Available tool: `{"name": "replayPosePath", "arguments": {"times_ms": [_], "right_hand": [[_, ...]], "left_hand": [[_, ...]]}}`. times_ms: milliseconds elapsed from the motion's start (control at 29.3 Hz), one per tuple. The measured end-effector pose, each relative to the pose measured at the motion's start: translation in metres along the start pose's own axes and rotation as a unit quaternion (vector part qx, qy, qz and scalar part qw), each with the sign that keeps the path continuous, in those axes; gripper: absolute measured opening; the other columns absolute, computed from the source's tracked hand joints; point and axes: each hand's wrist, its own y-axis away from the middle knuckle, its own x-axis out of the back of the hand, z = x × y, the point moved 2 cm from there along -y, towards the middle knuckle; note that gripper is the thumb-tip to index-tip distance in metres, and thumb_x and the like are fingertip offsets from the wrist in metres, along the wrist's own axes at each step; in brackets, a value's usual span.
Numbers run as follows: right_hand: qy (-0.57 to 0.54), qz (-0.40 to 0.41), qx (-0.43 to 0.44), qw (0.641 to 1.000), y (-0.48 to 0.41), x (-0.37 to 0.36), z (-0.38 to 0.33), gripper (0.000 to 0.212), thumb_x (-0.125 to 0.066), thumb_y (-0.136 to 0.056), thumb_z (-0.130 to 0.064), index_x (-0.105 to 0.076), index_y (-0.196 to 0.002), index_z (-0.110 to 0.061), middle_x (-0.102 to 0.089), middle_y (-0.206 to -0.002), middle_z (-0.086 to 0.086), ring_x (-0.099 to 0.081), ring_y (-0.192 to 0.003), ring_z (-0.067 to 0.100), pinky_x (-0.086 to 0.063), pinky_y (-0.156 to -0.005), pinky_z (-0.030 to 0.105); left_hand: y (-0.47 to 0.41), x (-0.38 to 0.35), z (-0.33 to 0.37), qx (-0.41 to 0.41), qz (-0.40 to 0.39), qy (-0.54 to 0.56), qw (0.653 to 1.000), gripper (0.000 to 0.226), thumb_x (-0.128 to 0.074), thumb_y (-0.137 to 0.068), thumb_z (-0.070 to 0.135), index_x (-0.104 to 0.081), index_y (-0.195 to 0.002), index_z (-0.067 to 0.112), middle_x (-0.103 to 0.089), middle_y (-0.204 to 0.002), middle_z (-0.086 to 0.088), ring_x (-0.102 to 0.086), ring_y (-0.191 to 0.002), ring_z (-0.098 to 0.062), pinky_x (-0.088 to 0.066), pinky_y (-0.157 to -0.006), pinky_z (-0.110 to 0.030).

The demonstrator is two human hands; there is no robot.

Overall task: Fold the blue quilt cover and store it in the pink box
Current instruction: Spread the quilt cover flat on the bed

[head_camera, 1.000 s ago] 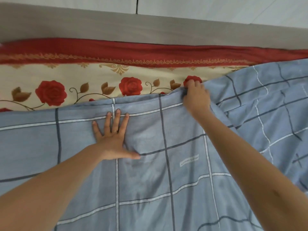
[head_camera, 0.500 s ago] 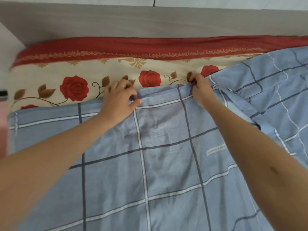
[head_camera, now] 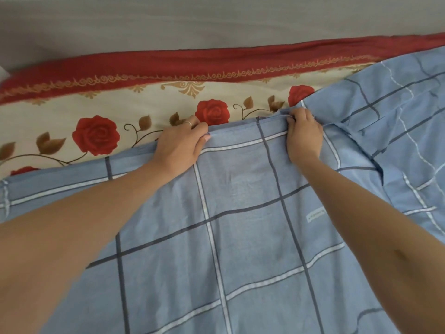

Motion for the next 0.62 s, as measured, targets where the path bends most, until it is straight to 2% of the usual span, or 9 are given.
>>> {"name": "replayPosePath", "arguments": {"times_ms": [205, 308, 376, 444, 513, 581, 615], "right_hand": [[-0.053, -0.132, -0.064, 0.988, -0.031, 0.008, -0.001, 0.025, -0.039, -0.100, -0.021, -0.055, -0.111, -0.004, -0.059, -0.114, 0.018, -0.053, -0.104, 0.038, -0.041, -0.084, 0.043], [-0.028, -0.195, -0.106, 0.975, -0.041, 0.012, -0.010, 0.025, -0.038, -0.102, -0.020, -0.052, -0.116, -0.005, -0.058, -0.112, 0.022, -0.054, -0.102, 0.039, -0.041, -0.078, 0.040], [0.001, -0.222, -0.113, 0.969, -0.050, 0.015, -0.015, 0.021, -0.040, -0.100, -0.017, -0.051, -0.114, -0.006, -0.058, -0.111, 0.022, -0.054, -0.101, 0.038, -0.044, -0.081, 0.042], [0.017, -0.221, -0.086, 0.971, -0.052, 0.016, -0.015, 0.018, -0.043, -0.098, -0.015, -0.050, -0.113, -0.006, -0.056, -0.114, 0.022, -0.053, -0.100, 0.039, -0.046, -0.085, 0.045], [0.022, -0.180, -0.013, 0.983, -0.047, 0.020, -0.019, 0.022, -0.044, -0.096, -0.010, -0.050, -0.117, -0.007, -0.048, -0.123, 0.018, -0.051, -0.101, 0.040, -0.045, -0.084, 0.049], [0.087, -0.153, 0.068, 0.982, -0.033, 0.024, -0.018, 0.037, -0.045, -0.091, -0.007, -0.050, -0.127, -0.012, -0.045, -0.132, 0.012, -0.048, -0.106, 0.038, -0.042, -0.085, 0.048], [0.123, -0.145, 0.080, 0.979, -0.027, 0.028, -0.016, 0.045, -0.047, -0.087, -0.006, -0.048, -0.131, -0.015, -0.046, -0.132, 0.010, -0.048, -0.109, 0.036, -0.038, -0.087, 0.047]], "left_hand": [[0.001, -0.008, -0.005, 0.044, 0.014, 0.038, 0.998, 0.030, -0.036, -0.094, 0.026, -0.056, -0.083, 0.007, -0.059, -0.071, -0.008, -0.051, -0.045, -0.029, -0.025, -0.041, -0.022], [-0.010, -0.001, -0.012, 0.045, 0.003, 0.086, 0.995, 0.032, -0.031, -0.093, 0.030, -0.053, -0.080, 0.010, -0.058, -0.062, -0.007, -0.053, -0.047, -0.029, -0.029, -0.042, -0.024], [-0.013, 0.001, -0.019, 0.018, -0.005, 0.088, 0.996, 0.032, -0.031, -0.093, 0.031, -0.053, -0.079, 0.011, -0.058, -0.062, -0.006, -0.053, -0.047, -0.029, -0.030, -0.041, -0.024], [-0.012, 0.000, -0.022, 0.011, 0.002, 0.054, 0.998, 0.029, -0.034, -0.093, 0.031, -0.054, -0.082, 0.012, -0.059, -0.061, -0.004, -0.052, -0.043, -0.027, -0.027, -0.038, -0.022], [-0.013, -0.002, -0.022, 0.022, 0.006, 0.025, 0.999, 0.027, -0.036, -0.093, 0.028, -0.055, -0.084, 0.012, -0.058, -0.058, -0.003, -0.050, -0.038, -0.025, -0.018, -0.040, -0.017], [-0.013, -0.003, -0.019, 0.018, 0.006, 0.017, 1.000, 0.024, -0.038, -0.092, 0.024, -0.056, -0.085, 0.011, -0.057, -0.057, -0.002, -0.048, -0.036, -0.023, -0.012, -0.042, -0.014], [-0.013, -0.003, -0.019, 0.011, 0.002, 0.015, 1.000, 0.021, -0.039, -0.091, 0.022, -0.056, -0.085, 0.011, -0.057, -0.057, -0.001, -0.048, -0.035, -0.022, -0.012, -0.041, -0.014]]}}
